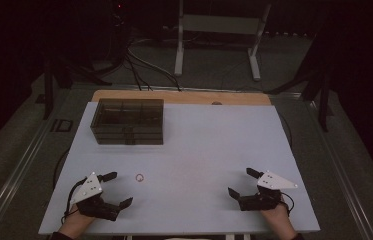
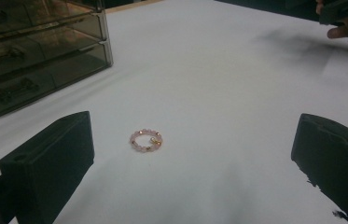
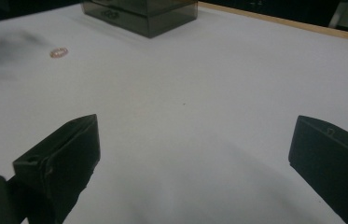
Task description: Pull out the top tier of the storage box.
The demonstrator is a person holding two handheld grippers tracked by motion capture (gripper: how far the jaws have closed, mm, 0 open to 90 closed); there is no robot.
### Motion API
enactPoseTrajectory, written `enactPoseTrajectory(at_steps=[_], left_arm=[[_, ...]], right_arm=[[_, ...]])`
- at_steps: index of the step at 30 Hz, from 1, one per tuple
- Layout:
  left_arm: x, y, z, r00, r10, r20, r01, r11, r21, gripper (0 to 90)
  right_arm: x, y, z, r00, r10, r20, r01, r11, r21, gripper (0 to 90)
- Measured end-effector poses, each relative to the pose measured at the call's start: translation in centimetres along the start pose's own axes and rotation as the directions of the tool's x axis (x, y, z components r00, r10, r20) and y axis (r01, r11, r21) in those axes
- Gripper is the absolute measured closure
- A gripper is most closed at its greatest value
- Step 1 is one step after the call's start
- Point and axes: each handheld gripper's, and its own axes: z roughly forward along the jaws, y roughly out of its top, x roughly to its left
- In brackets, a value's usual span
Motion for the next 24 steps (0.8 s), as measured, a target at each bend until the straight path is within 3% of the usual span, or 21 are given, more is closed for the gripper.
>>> enactPoseTrajectory(at_steps=[10,16,24], left_arm=[[0.05,0.10,0.09,0.9998,-0.005,0.020,0.005,0.9999,-0.010,0.0],[-0.06,0.13,0.08,0.9998,0.010,0.016,-0.010,0.9999,-0.004,0.0],[-0.23,0.42,-0.22,0.9996,0.028,0.000,-0.028,0.9996,-0.010,0.0]], right_arm=[[-0.26,-0.16,-0.26,0.9999,0.010,0.002,-0.010,1.000,-0.005,2.1],[0.08,-0.04,-0.38,0.9999,-0.016,-0.001,0.016,0.999,-0.033,2.1],[0.32,0.03,-0.43,0.9998,-0.014,-0.017,0.013,0.999,-0.032,2.1]])
